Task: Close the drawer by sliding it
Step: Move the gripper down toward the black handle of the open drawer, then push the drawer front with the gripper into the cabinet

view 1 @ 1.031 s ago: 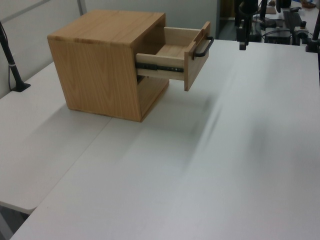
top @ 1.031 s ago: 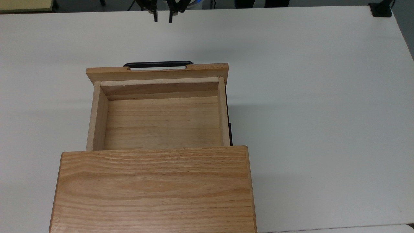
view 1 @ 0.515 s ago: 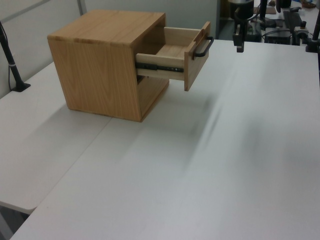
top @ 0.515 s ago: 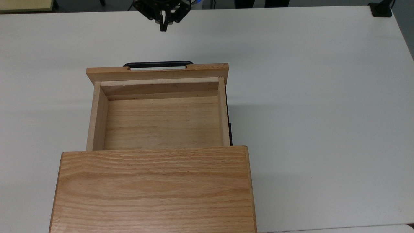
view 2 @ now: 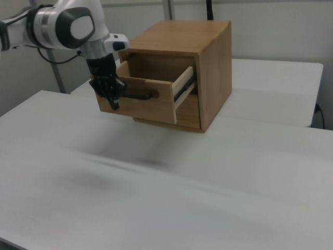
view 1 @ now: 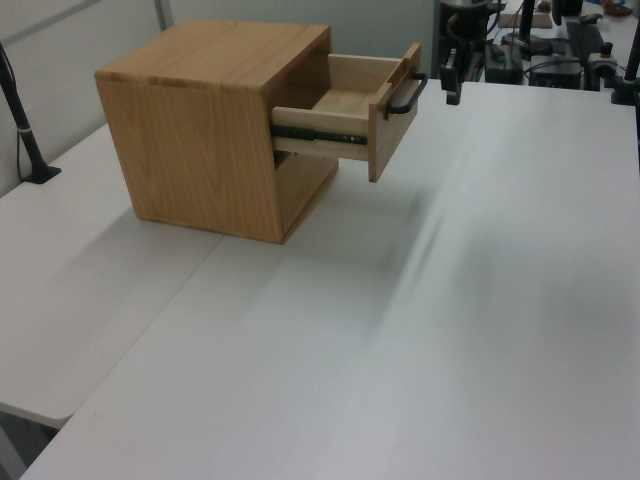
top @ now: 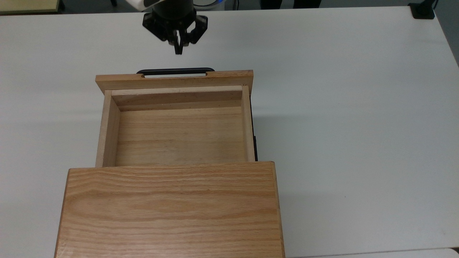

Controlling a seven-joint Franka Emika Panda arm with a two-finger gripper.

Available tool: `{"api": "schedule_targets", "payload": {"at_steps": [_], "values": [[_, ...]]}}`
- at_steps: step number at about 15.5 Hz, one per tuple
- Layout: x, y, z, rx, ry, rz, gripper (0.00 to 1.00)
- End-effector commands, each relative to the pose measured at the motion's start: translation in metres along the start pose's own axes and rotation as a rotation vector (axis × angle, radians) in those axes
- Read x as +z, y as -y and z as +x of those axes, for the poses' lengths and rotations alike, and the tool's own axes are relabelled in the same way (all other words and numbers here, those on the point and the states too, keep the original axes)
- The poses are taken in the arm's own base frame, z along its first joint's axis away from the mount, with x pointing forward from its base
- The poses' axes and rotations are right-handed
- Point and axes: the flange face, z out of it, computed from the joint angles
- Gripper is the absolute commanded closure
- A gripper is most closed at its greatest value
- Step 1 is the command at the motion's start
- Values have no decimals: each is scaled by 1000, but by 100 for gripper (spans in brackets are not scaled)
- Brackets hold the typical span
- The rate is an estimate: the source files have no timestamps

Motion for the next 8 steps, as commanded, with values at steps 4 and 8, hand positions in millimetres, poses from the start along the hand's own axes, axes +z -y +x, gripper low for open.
{"api": "schedule_targets", "payload": {"at_steps": [4,8], "values": [[12,-2,48,5,-121,36,100],[12,-13,63,34,-191,63,100]]}}
